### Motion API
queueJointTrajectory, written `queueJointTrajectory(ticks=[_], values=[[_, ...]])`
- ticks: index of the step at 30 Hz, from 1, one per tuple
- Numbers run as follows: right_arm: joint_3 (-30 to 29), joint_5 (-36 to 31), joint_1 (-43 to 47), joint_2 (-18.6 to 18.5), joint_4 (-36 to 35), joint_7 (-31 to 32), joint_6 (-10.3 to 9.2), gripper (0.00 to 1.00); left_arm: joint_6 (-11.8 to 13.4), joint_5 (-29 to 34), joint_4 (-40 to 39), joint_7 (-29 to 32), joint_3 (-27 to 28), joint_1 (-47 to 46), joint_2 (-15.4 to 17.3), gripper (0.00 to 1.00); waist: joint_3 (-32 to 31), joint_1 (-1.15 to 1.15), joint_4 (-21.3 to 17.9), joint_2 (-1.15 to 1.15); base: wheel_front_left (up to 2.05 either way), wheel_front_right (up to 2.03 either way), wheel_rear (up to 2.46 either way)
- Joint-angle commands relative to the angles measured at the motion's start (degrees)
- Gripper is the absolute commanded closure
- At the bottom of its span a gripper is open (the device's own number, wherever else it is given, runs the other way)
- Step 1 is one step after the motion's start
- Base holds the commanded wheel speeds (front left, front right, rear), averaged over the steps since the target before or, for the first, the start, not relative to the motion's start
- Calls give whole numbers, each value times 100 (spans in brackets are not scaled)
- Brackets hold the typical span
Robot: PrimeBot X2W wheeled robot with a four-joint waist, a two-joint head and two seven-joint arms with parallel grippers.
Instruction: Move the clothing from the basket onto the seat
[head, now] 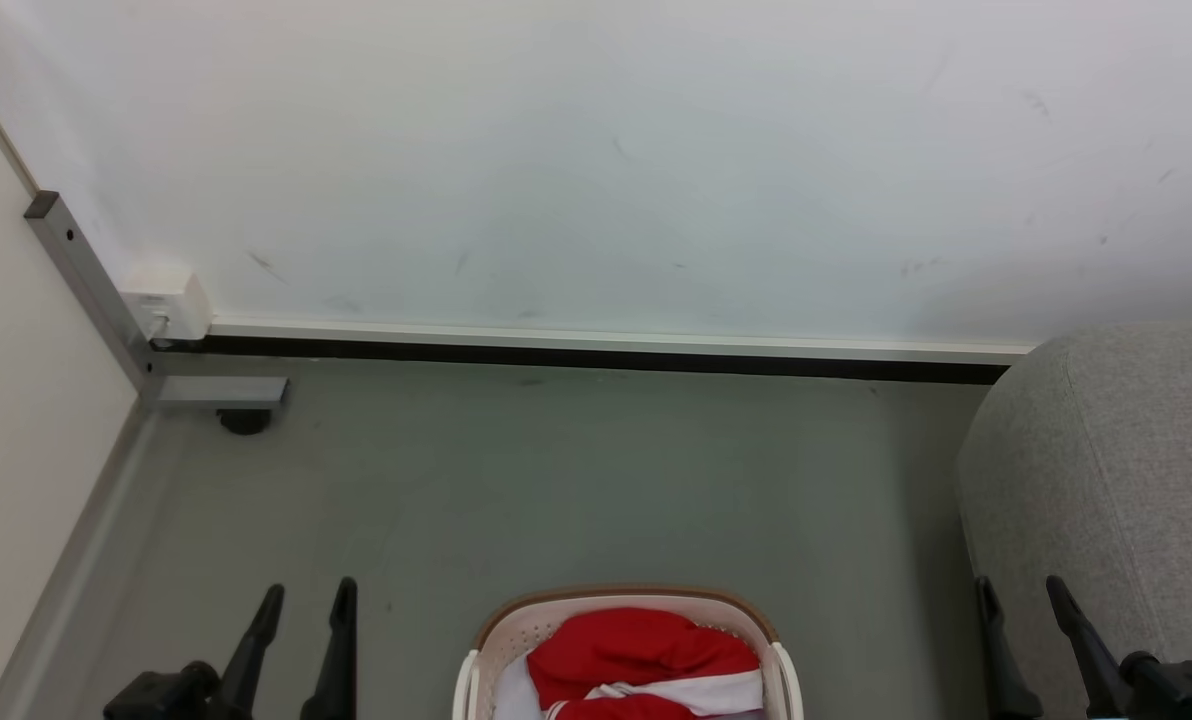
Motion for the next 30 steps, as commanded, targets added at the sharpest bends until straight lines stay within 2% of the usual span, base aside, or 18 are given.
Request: queueJointTrajectory(ticks=[1, 30], values=[[-38, -168, 48, -23, 28, -62, -9, 0, 6, 200, -12, -61, -30, 55, 68, 0, 0, 0, 0, 0, 0, 0, 0], [38, -663, 108, 9, 275, -367, -11, 0, 8, 1063, 259, -363, -275, 142, 169, 0, -8, 0, -36, 0, 0, 0, 0]])
